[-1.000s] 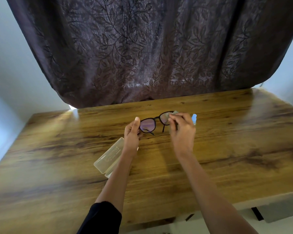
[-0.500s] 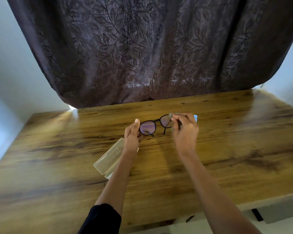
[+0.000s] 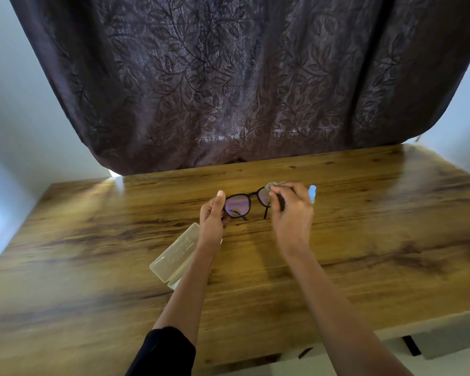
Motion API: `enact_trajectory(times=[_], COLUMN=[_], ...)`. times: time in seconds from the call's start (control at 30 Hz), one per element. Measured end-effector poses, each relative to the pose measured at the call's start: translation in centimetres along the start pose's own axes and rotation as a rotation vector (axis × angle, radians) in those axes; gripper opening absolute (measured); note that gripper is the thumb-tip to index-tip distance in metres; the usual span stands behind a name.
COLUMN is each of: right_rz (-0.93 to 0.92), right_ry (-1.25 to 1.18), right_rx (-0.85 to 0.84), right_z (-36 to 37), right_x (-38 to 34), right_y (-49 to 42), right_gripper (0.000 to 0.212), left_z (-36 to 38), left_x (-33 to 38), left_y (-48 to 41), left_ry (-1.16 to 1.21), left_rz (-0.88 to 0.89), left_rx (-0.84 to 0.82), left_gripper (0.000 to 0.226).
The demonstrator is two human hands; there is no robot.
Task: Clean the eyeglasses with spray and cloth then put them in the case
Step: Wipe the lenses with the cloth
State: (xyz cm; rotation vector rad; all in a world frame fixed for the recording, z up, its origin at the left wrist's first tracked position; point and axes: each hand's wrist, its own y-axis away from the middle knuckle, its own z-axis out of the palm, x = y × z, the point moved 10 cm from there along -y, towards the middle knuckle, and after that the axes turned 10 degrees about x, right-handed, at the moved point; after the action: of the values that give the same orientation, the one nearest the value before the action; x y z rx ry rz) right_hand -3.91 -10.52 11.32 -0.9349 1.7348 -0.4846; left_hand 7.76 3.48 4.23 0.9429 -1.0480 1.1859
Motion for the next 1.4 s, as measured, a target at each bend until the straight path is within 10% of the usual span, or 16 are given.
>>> enact_trajectory(times=[1.4], right_rz=[-0.116], right_ry=[-0.046], right_rx=[-0.092], right_z=[1.3], right_x=[-1.5], right_y=[1.0], right_gripper=[0.016], left_z=[0.4], left_x=[0.6], left_y=[0.2], left_ry=[-0.074], left_rz=[0.063], left_rx=[-0.067], left_gripper=[0.038])
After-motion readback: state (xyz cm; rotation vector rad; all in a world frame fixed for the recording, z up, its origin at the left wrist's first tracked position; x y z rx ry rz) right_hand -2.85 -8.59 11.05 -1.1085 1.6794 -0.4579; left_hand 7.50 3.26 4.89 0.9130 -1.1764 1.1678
